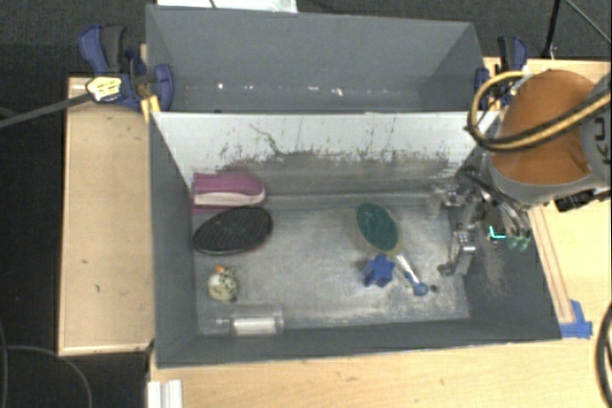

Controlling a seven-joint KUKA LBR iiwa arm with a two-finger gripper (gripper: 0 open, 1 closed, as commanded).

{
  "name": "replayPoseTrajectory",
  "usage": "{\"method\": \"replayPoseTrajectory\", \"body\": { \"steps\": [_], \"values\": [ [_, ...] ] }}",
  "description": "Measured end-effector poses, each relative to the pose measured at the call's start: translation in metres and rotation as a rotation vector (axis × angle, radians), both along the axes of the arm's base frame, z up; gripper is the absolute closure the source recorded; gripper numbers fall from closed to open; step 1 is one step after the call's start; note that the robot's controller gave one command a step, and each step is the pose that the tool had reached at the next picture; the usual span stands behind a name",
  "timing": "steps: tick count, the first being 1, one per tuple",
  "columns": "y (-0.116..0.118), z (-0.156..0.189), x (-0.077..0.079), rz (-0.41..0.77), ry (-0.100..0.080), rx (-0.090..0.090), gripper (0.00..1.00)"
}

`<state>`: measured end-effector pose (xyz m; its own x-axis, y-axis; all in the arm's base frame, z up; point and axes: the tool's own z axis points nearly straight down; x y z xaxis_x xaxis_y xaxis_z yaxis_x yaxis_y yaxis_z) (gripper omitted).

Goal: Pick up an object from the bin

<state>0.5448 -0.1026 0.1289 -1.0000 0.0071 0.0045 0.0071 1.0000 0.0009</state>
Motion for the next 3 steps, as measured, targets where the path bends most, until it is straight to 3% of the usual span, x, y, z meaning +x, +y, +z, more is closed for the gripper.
{"method": "replayPoseTrajectory", "body": {
  "steps": [1, 2, 3],
  "values": [
    [0.067, -0.060, 0.021, 0.068, 0.000, 0.001, 0.00],
    [0.095, -0.059, -0.036, 0.151, -0.004, 0.001, 0.00],
    [0.094, -0.059, -0.034, 0.154, -0.007, -0.001, 1.00]
  ]
}}
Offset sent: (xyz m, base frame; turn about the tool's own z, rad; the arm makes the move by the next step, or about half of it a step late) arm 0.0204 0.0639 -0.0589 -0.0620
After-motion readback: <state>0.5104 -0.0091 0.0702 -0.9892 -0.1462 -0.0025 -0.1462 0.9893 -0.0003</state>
